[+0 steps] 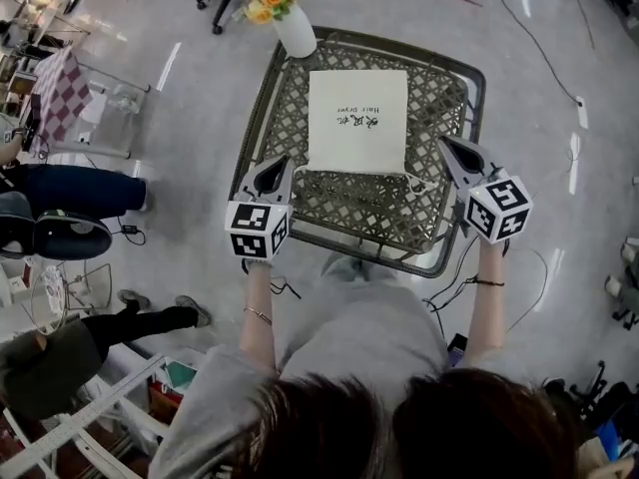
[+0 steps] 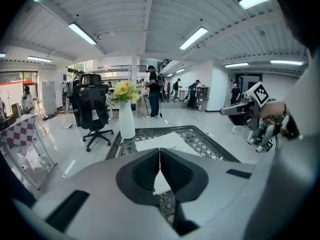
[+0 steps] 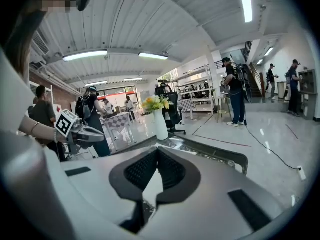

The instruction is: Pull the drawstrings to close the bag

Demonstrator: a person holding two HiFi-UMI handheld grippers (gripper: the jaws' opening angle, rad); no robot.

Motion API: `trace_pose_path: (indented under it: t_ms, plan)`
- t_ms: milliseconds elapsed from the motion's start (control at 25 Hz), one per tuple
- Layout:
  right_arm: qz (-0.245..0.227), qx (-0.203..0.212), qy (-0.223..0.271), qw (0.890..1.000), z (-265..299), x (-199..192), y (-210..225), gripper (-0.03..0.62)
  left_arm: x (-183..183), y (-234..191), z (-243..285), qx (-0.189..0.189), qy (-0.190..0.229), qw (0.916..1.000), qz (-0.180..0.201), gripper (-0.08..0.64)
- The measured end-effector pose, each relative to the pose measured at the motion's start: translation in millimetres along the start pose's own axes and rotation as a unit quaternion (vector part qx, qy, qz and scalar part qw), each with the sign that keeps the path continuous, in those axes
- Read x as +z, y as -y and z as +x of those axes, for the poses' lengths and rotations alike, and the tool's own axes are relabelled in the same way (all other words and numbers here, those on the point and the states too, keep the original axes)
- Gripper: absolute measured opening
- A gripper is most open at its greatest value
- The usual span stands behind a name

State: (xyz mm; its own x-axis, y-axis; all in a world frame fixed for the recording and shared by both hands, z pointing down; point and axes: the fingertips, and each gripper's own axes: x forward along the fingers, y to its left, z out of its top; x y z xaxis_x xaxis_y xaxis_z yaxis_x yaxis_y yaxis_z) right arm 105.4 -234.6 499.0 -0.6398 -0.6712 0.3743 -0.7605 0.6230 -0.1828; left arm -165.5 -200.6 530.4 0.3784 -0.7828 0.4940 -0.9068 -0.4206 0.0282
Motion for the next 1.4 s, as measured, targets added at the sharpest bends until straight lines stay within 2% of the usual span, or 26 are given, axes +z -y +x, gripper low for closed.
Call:
trace_pose_path:
  t_ms: [200,360,520,760,920,1040,1160,1200,1280,1400]
  plan:
    - [0.002,0.019,-0.037,0.999,9,-14,4,0.021,-18,-4,16,-0.023,-0.026,0.9993,0.012,0.025]
    - [0.011,0.029,-0.080,0.996,22,-45,7,0.021,-31,-15,27,-0.006,-0.042,0.9990,0.017,0.025]
    - [0.008,0.044,-0.120,0.992,33,-73,-1,0.021,-46,-20,37,-0.008,-0.072,0.9971,0.023,0.026]
    - [0.014,0.044,-0.151,0.987,46,-102,-5,0.021,-71,-19,52,-0.031,-0.103,0.9940,0.018,0.026]
    - [0.013,0.032,-0.176,0.984,49,-118,-2,0.023,-89,-19,58,-0.044,-0.137,0.9890,0.036,0.026]
    - [-0.005,0.022,-0.199,0.980,51,-133,1,0.025,-102,-20,63,-0.055,-0.154,0.9857,0.041,0.026]
    - [-0.017,0.031,-0.217,0.975,55,-144,0,0.026,-111,-22,70,-0.068,-0.169,0.9822,0.046,0.028]
    - [-0.015,0.034,-0.221,0.975,56,-148,0,0.036,-114,-22,72,-0.073,-0.174,0.9807,0.051,0.028]
    - [-0.005,0.037,-0.228,0.973,59,-154,-1,0.120,-118,-20,75,-0.086,-0.182,0.9775,0.061,0.028]
    - [0.021,0.043,-0.241,0.969,62,-163,-3,0.131,-126,-18,79,-0.106,-0.197,0.9715,0.079,0.029]
